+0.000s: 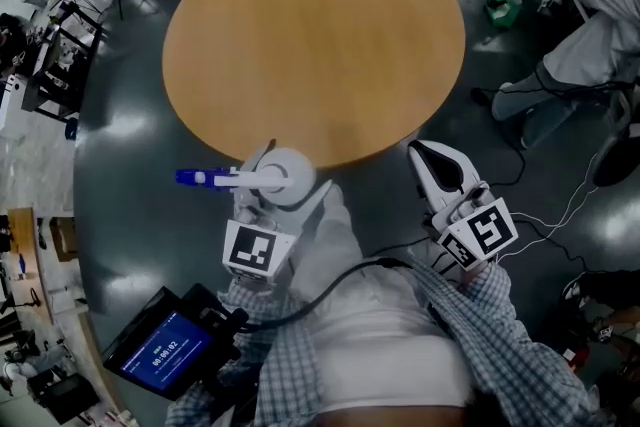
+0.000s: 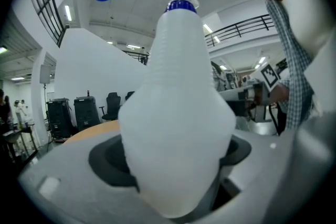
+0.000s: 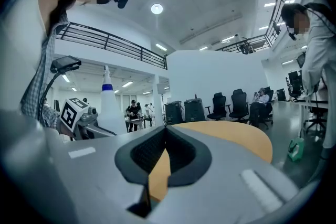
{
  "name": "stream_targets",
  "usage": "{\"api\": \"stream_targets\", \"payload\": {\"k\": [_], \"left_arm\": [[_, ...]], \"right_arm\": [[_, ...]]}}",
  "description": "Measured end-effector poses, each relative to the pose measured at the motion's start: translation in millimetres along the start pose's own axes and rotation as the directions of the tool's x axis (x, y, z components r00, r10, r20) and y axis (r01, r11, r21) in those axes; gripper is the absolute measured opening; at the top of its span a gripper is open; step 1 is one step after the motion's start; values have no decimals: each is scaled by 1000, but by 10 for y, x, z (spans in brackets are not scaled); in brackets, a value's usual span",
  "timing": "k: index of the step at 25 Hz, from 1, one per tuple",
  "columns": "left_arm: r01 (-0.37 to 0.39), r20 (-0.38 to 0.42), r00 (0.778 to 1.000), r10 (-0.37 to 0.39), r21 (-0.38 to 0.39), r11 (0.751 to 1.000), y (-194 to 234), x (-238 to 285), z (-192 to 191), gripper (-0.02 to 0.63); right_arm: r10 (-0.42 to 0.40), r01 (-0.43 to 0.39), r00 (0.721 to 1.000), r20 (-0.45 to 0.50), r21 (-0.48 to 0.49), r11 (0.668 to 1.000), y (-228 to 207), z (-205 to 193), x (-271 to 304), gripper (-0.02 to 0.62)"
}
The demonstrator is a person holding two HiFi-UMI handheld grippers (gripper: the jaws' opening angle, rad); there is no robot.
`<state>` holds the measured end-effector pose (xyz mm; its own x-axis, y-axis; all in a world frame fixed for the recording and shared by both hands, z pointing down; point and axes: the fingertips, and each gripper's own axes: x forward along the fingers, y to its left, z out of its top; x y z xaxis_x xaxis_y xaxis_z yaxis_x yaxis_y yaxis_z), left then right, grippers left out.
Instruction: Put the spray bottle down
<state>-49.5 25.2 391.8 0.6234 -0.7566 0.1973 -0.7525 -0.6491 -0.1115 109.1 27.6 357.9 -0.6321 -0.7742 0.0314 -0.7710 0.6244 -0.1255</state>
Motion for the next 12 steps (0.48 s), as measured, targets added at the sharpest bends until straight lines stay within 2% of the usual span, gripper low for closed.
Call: {"api": "stream_targets", "payload": {"k": [4,8,12], "left_arm": [[15,-15,1000,-16,-26,1000,570,351,49,428],[-24,28,999,25,-36,999,1141,590,113,428],[-33,26,999,34,-33,999,1453,868,75,428]], "right_arm": [[7,-7,1000,-11,-1,1000,-223,31,637,3],[7,-7,999,-39,-9,1000,-320,76,1103,3],[19,-21,997,-71,-28,999,-433,33,1385,3]]}}
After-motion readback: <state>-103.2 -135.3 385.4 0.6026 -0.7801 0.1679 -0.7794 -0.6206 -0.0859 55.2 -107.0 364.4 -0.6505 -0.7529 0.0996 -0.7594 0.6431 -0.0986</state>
